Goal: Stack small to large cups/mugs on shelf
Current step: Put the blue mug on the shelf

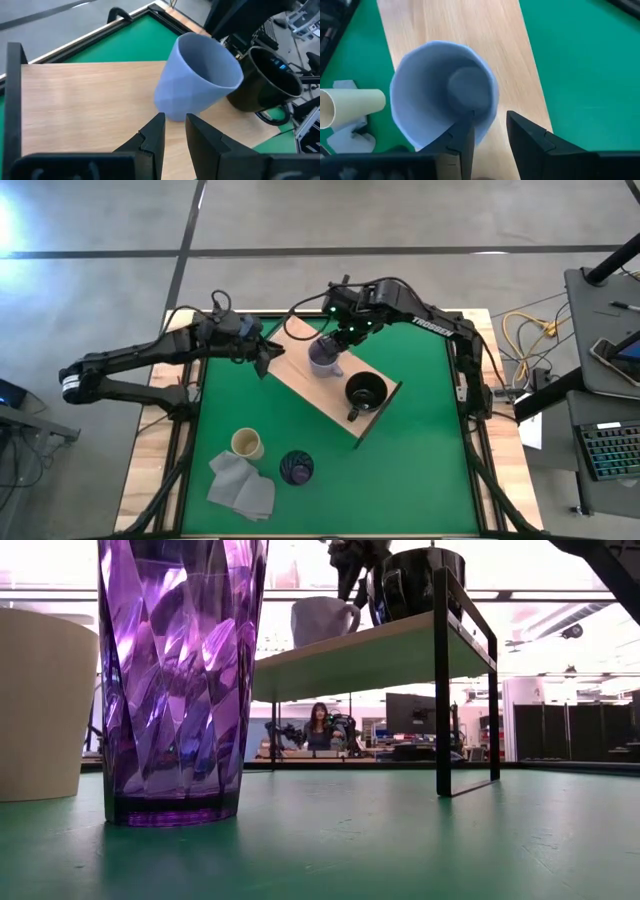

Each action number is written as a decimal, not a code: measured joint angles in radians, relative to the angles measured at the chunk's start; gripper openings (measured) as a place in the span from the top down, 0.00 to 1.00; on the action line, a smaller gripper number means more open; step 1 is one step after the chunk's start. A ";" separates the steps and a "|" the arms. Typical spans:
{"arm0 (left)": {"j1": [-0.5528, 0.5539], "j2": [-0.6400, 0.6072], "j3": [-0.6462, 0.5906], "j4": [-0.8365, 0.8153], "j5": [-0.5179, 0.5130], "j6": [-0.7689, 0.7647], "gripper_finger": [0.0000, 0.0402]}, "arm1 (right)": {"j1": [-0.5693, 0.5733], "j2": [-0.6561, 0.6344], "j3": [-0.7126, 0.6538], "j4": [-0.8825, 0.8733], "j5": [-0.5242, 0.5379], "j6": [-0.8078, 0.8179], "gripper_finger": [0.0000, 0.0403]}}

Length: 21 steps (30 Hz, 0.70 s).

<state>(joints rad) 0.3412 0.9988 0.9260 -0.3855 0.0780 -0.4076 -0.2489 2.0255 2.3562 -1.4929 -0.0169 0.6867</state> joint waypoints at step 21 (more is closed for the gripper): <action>-0.001 0.231 0.008 0.202 0.105 -0.056 0.84 | -0.084 -0.012 -0.075 -0.028 0.030 -0.031 0.93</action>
<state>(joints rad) 0.3405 1.2297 0.9337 -0.1834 0.1828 -0.4639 -0.3334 2.0136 2.2813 -1.5213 0.0128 0.6559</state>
